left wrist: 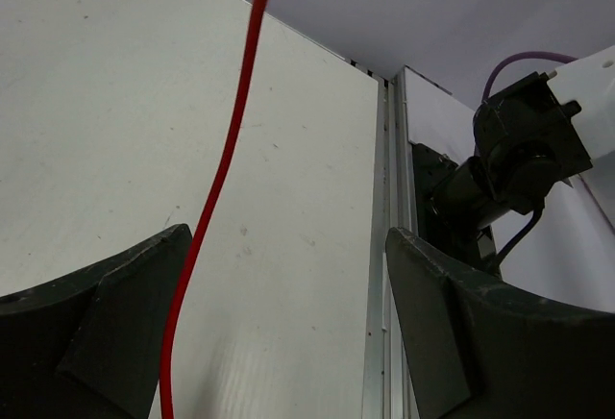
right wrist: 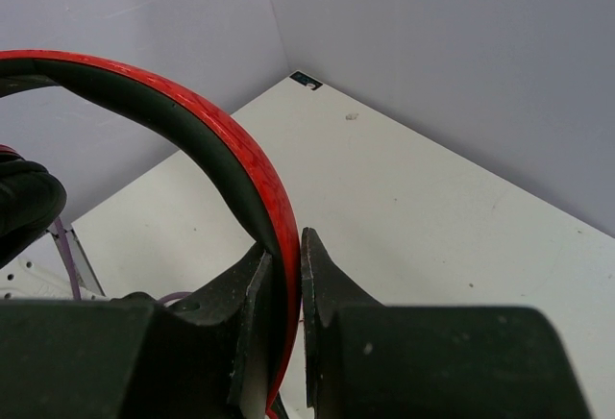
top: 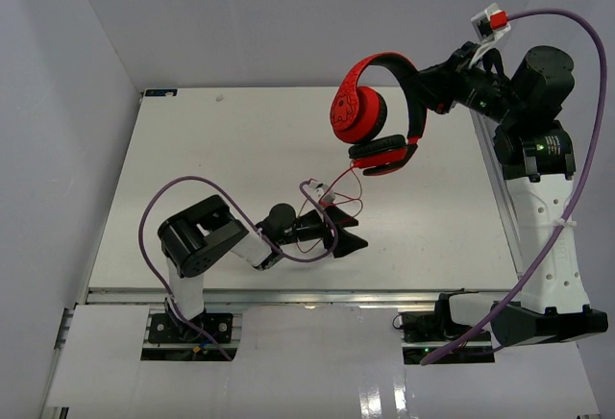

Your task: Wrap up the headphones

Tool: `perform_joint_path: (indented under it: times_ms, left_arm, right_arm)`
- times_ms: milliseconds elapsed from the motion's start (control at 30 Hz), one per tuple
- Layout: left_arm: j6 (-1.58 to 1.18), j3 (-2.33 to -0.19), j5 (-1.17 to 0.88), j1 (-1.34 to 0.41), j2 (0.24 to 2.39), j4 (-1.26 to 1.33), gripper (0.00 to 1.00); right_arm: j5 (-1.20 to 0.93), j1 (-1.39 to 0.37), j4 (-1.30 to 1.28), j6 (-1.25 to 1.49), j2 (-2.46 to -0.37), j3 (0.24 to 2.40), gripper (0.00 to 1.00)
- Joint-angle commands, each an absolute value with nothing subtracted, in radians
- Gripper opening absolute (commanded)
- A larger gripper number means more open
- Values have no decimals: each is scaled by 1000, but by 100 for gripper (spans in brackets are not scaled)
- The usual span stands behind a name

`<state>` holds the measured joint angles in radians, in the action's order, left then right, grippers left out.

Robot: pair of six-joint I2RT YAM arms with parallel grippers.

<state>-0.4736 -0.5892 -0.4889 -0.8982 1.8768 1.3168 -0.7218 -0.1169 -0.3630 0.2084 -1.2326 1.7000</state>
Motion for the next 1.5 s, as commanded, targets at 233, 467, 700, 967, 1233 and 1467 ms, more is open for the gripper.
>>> perform_joint_path:
  times_ms: [233,467,700,967,1233,1467]
  left_arm:
    - [-465,-661,-450,-913,1920,1724,85]
    - [-419,-637,-410,-911,1898,1721,69]
    - [-397,-656,-442,-911,1901,1727,22]
    - [-388,-625,-458,-904,1861,1701,0]
    - [-409,-468,-467,-791,1771,1732,0]
    - [-305,-501,-556,-648,1594,1319,0]
  right_arm:
    - [-758,-109,-285,275,-1210,1723,8]
    - [-783,-109,-273,294,-1200,1702,8]
    - [-800,-109,-256,312,-1192,1672,8]
    - [-785,-108,-276,276,-1185,1676,8]
    - [-798,-108,-324,212,-1170,1676,8]
    - [-967,-110,-642,-229,-1161,1661,8]
